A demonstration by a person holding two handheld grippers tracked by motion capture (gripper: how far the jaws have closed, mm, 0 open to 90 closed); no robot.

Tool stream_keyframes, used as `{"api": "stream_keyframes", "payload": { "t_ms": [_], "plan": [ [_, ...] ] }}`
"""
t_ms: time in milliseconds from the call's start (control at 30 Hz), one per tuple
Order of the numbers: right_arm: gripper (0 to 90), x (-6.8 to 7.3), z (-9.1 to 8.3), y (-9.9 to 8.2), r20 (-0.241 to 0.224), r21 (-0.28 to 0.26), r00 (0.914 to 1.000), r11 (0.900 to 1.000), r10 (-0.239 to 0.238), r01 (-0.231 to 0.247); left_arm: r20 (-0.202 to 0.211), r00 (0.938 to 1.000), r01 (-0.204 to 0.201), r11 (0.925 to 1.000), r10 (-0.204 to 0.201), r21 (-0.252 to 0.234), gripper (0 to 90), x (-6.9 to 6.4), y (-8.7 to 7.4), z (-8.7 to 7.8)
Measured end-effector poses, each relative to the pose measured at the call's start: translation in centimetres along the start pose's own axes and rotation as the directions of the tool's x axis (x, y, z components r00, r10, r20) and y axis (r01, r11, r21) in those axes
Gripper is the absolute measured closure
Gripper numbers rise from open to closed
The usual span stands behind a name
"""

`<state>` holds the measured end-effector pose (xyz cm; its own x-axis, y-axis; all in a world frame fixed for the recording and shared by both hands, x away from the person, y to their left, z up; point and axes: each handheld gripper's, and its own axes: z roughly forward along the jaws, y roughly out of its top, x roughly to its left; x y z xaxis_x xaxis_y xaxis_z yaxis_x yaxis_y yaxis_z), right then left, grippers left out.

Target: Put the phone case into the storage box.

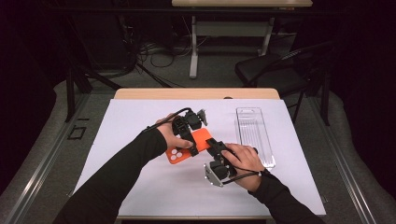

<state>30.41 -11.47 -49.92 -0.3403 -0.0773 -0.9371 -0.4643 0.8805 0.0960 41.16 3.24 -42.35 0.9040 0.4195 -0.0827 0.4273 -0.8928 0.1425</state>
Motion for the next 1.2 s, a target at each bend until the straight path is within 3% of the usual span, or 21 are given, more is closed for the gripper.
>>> {"api": "stream_keyframes", "payload": {
  "t_ms": [267,1200],
  "plan": [
    [63.2,0.15,0.25,-0.07,0.017,0.019,0.9990,0.9990,-0.041,0.041,0.014,0.9999,0.000,1.0000,0.000,-0.001,16.3,-0.12,0.05,0.04],
    [72.4,0.90,0.51,0.17,0.047,0.009,0.9937,0.9948,-0.102,0.102,0.055,0.9984,-0.010,0.9999,0.010,0.007,16.3,-0.52,0.56,0.38]
  ]
}}
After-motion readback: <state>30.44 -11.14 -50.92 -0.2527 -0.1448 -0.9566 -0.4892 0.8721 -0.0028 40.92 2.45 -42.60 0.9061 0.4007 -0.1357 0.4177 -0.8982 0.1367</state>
